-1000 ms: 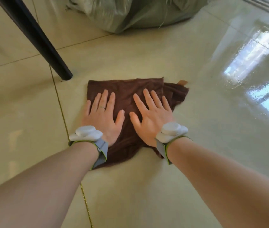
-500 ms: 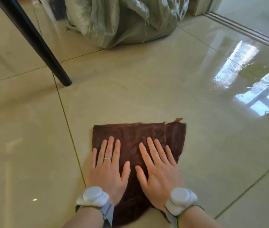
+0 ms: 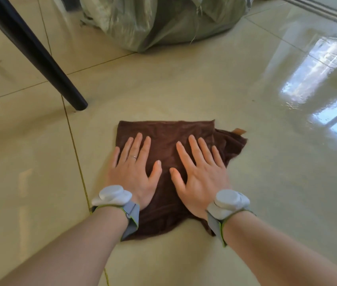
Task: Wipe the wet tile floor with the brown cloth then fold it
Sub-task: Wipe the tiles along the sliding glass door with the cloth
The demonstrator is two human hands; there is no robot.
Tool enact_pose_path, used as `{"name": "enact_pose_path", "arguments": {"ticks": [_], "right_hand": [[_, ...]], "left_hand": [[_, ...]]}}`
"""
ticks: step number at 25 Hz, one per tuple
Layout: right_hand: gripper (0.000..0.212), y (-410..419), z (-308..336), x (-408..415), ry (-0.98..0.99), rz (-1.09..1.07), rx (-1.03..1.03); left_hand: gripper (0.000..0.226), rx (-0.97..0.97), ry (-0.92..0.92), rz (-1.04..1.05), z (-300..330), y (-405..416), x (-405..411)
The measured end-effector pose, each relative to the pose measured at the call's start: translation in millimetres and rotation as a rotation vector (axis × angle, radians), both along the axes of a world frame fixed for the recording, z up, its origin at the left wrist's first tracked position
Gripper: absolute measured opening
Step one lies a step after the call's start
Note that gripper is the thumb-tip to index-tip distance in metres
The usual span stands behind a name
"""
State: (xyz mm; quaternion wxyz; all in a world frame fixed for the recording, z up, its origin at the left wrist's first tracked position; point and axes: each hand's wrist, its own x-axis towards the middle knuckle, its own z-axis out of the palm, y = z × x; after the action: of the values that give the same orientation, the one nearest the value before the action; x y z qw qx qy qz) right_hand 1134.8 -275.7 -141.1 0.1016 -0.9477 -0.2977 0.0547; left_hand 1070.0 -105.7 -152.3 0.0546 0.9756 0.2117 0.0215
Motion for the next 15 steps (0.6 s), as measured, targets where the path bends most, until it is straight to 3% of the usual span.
{"name": "enact_pose_path", "arguments": {"ticks": [8,15], "right_hand": [[0.07,120,-3,98,0.009,0.092,-0.03],[0.068,139,-1,111,0.002,0.108,-0.081]], "left_hand": [[0.07,0.032,-0.014,0.111,-8,107,77],[0.07,0.028,-0.028,0.109,-13,128,93]]}}
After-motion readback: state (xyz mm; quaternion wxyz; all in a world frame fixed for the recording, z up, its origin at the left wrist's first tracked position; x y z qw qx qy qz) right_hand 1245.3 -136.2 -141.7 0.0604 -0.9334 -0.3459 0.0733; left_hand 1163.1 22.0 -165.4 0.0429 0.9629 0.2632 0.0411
